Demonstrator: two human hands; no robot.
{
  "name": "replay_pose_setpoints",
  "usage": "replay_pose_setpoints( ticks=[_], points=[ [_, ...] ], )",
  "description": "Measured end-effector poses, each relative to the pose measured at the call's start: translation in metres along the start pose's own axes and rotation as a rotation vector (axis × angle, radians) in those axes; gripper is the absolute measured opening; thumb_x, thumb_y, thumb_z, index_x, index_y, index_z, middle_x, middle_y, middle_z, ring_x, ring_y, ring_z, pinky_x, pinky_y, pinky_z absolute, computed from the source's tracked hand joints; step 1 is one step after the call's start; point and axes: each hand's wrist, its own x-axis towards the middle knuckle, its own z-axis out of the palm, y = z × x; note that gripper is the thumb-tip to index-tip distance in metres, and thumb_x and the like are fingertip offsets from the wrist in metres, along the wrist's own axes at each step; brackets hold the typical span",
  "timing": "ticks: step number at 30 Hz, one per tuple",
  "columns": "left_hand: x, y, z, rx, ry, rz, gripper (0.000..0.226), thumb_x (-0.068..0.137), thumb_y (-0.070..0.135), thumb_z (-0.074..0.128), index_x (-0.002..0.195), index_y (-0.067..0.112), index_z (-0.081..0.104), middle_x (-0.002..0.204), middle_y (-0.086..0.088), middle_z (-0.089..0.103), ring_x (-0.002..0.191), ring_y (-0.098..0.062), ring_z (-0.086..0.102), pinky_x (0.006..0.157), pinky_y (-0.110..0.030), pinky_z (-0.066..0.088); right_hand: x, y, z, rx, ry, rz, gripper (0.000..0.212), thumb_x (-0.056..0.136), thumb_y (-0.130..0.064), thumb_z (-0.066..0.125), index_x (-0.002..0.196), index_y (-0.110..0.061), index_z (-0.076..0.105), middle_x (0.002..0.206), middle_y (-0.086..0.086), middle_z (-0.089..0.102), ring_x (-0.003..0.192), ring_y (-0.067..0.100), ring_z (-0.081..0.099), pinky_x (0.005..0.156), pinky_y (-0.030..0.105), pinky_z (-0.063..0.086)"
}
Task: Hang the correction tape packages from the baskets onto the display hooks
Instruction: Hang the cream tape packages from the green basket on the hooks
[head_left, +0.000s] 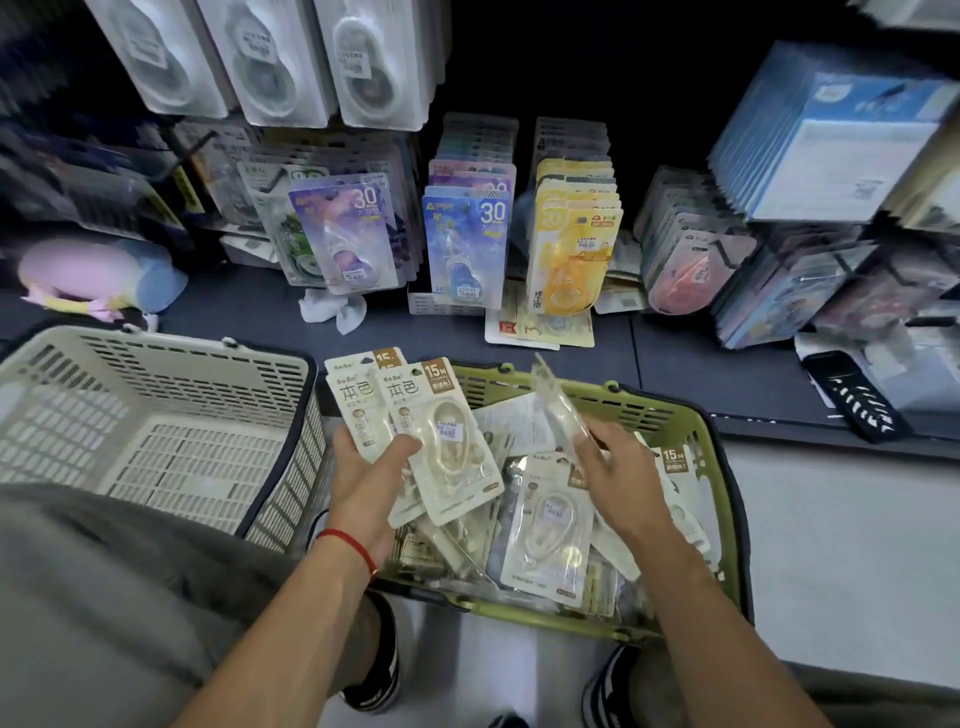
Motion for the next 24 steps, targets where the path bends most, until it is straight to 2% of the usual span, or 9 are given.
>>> replay_pose_setpoints(
  ticks=[3, 5, 7, 9, 13, 15, 17, 21, 24],
  points=[
    [-0.007, 0.004, 0.011, 0.037, -0.068, 0.016, 0.040, 0.098, 0.005, 0.067, 0.125, 0.030, 0.052, 0.118, 0.000, 0.076, 0.107, -0.028, 0.075, 0.093, -0.059, 0.060, 0.007, -0.014, -0.030, 0.389, 0.043, 0.115, 0.022, 0.104, -0.011, 0.063, 0.107, -0.026, 0.078, 0.101, 0.002, 0.080, 0.094, 0.026, 0.076, 0.084, 0.048, 0.063],
    [-0.013, 0.008, 0.021, 0.044, -0.145, 0.009, 0.035, 0.101, 0.012, 0.066, 0.123, 0.036, 0.054, 0.116, 0.005, 0.078, 0.107, -0.026, 0.076, 0.091, -0.058, 0.061, 0.009, -0.030, -0.044, 0.702, -0.046, 0.164, 0.026, 0.103, -0.006, 0.062, 0.106, -0.027, 0.079, 0.111, 0.008, 0.080, 0.099, 0.028, 0.078, 0.083, 0.042, 0.064],
    [-0.019, 0.016, 0.032, 0.022, -0.222, -0.006, 0.033, 0.102, 0.018, 0.066, 0.126, 0.039, 0.056, 0.118, 0.007, 0.078, 0.114, -0.028, 0.073, 0.097, -0.061, 0.057, 0.010, -0.047, -0.048, 0.842, -0.109, 0.195, 0.028, 0.103, -0.005, 0.060, 0.109, -0.024, 0.079, 0.117, 0.015, 0.078, 0.104, 0.033, 0.076, 0.087, 0.044, 0.063],
    [-0.021, 0.030, 0.045, 0.006, -0.299, 0.002, 0.032, 0.103, 0.024, 0.066, 0.128, 0.041, 0.057, 0.124, 0.007, 0.076, 0.117, -0.027, 0.072, 0.100, -0.060, 0.056, 0.013, -0.066, -0.047, 0.769, -0.106, 0.176, 0.027, 0.101, -0.009, 0.059, 0.109, -0.027, 0.078, 0.114, 0.012, 0.078, 0.105, 0.034, 0.074, 0.092, 0.047, 0.058],
    [-0.023, 0.070, 0.071, 0.029, -0.406, 0.107, 0.035, 0.100, 0.032, 0.069, 0.130, 0.040, 0.056, 0.123, 0.006, 0.077, 0.113, -0.022, 0.075, 0.094, -0.053, 0.061, 0.017, -0.114, -0.053, 0.658, -0.062, 0.119, 0.028, 0.081, -0.038, 0.057, 0.102, -0.035, 0.075, 0.093, -0.004, 0.078, 0.076, 0.015, 0.073, 0.057, 0.028, 0.053],
    [-0.024, 0.096, 0.083, 0.053, -0.467, 0.135, 0.046, 0.091, 0.041, 0.075, 0.132, 0.042, 0.055, 0.122, 0.003, 0.077, 0.109, -0.026, 0.077, 0.083, -0.050, 0.064, 0.020, -0.134, -0.055, 0.640, -0.006, 0.046, 0.036, 0.082, -0.055, 0.065, 0.113, -0.038, 0.072, 0.107, -0.013, 0.077, 0.094, 0.005, 0.073, 0.075, 0.026, 0.057],
    [-0.020, 0.122, 0.091, 0.076, -0.492, 0.172, 0.052, 0.088, 0.044, 0.077, 0.135, 0.040, 0.054, 0.123, 0.000, 0.077, 0.109, -0.029, 0.077, 0.084, -0.053, 0.064, 0.025, -0.152, -0.057, 0.571, 0.053, -0.018, 0.051, 0.078, -0.064, 0.075, 0.121, -0.039, 0.066, 0.119, -0.014, 0.073, 0.106, 0.002, 0.070, 0.090, 0.032, 0.058],
    [-0.009, 0.175, 0.095, 0.078, -0.543, 0.217, 0.046, 0.094, 0.045, 0.070, 0.137, 0.037, 0.055, 0.128, 0.000, 0.076, 0.114, -0.028, 0.075, 0.085, -0.050, 0.064, 0.043, -0.183, -0.060, 0.662, 0.116, -0.013, 0.065, 0.066, -0.075, 0.077, 0.119, -0.043, 0.060, 0.119, -0.016, 0.073, 0.108, 0.002, 0.070, 0.094, 0.034, 0.057],
    [-0.001, 0.204, 0.089, 0.120, -0.580, 0.261, 0.082, 0.067, 0.059, 0.091, 0.138, 0.040, 0.053, 0.134, 0.002, 0.073, 0.121, -0.028, 0.072, 0.096, -0.057, 0.059, 0.061, -0.205, -0.060, 0.707, 0.151, -0.041, 0.063, 0.067, -0.076, 0.077, 0.117, -0.043, 0.059, 0.116, -0.017, 0.075, 0.105, 0.004, 0.073, 0.093, 0.039, 0.059]
  ],
)
